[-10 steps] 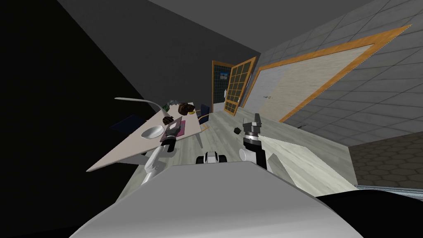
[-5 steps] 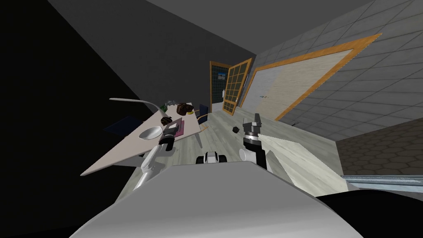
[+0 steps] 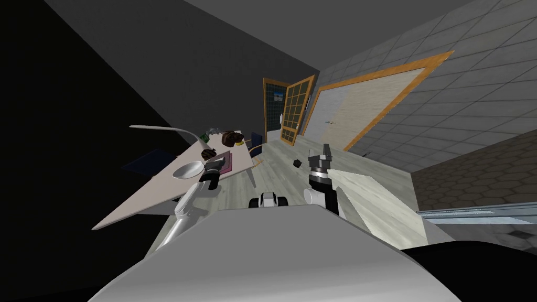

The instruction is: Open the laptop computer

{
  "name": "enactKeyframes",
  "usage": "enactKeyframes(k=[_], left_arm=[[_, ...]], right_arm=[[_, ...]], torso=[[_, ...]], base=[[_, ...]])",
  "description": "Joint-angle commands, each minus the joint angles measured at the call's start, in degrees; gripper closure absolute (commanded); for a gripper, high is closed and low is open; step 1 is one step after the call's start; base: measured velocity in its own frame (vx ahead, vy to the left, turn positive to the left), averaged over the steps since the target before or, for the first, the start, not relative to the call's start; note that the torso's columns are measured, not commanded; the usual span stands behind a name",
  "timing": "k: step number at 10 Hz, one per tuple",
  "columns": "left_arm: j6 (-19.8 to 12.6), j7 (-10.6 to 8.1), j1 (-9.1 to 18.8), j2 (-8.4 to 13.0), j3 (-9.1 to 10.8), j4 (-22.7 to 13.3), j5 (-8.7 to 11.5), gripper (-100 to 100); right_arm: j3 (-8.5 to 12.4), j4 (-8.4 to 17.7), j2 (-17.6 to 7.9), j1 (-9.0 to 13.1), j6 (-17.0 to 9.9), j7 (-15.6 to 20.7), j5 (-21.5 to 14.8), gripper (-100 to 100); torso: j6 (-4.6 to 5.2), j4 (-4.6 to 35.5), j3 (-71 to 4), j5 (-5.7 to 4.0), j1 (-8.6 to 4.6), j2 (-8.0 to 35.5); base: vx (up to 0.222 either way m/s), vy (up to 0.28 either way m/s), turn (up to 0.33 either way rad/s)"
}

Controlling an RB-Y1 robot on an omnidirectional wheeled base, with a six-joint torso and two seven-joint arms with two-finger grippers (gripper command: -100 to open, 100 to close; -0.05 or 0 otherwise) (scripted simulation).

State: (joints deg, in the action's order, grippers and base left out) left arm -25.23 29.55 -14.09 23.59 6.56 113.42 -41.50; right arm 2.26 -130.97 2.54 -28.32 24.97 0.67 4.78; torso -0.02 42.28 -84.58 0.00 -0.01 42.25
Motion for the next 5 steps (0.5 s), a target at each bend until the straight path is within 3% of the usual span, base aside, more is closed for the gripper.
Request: enactKeyframes(k=[1,5], left_arm=[[0.04,0.00,0.00,-0.01,0.01,-0.01,-0.01,0],[0.04,0.00,-0.01,-0.01,0.01,-0.01,-0.01,0]], right_arm=[[0.00,0.00,0.00,0.00,0.00,0.00,0.00,0],[0.00,0.00,0.00,0.00,0.00,0.00,0.00,0]], torso=[[0.02,-0.01,-0.04,-0.01,-0.01,-0.04],[0.02,0.01,0.02,0.00,0.01,0.05]], base=[[0.000,0.000,0.000],[0.000,0.000,0.000]])
